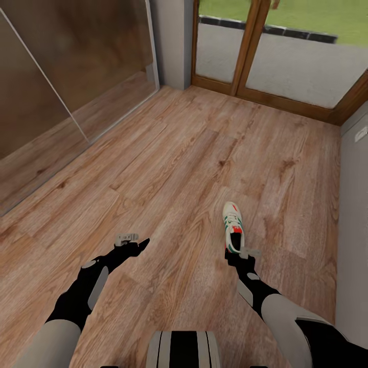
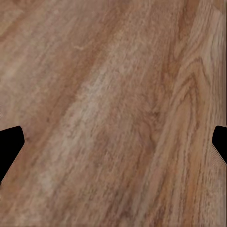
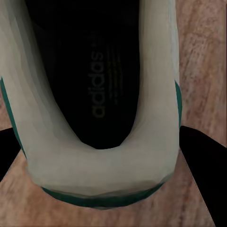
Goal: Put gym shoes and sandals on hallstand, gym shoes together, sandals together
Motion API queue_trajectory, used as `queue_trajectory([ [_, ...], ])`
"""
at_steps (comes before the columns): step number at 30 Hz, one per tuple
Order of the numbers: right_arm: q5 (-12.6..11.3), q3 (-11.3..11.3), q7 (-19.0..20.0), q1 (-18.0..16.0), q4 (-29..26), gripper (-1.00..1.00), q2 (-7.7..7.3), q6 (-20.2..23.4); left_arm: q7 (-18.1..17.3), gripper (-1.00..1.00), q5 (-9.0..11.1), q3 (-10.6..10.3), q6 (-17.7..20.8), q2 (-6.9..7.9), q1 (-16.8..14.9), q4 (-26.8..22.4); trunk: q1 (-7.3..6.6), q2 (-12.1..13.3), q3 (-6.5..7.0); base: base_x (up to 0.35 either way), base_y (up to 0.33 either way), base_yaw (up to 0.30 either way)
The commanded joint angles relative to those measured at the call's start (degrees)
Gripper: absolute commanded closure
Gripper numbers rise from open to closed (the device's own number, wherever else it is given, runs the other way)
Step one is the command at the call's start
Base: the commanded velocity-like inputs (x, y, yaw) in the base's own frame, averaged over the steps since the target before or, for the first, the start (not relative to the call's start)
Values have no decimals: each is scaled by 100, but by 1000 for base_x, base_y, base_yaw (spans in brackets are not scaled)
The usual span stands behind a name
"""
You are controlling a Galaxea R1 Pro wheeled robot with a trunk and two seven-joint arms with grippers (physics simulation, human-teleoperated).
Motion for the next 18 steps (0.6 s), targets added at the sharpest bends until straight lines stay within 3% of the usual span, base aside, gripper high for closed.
queue_trajectory([
  [1, 6, -35, -3, -3, -4, 100, 5, -16, -22, -100, 59, 7, 62, -1, -1, -4, -3, 0, 20, 0, 0, 0],
  [7, 4, -47, 9, -3, -95, 100, 1, 228, -22, -100, 59, 2, 73, -1, -1, 0, -19, 8, 152, 0, 0, 0],
  [11, 6, -31, 15, -3, -643, 100, 10, 1094, -22, -100, 59, 2, 74, -1, -1, 0, -29, 14, 241, 0, 0, 0],
  [13, 37, -7, 15, -3, -1277, 100, 25, 1496, -22, -100, 59, 2, 74, -1, -1, -3, -34, 16, 285, 0, 0, 0],
  [18, 49, -12, 7, -3, -1435, 100, 28, 1553, -22, -100, 59, 2, 75, -1, -1, -7, -47, 23, 399, 0, 0, 0],
])
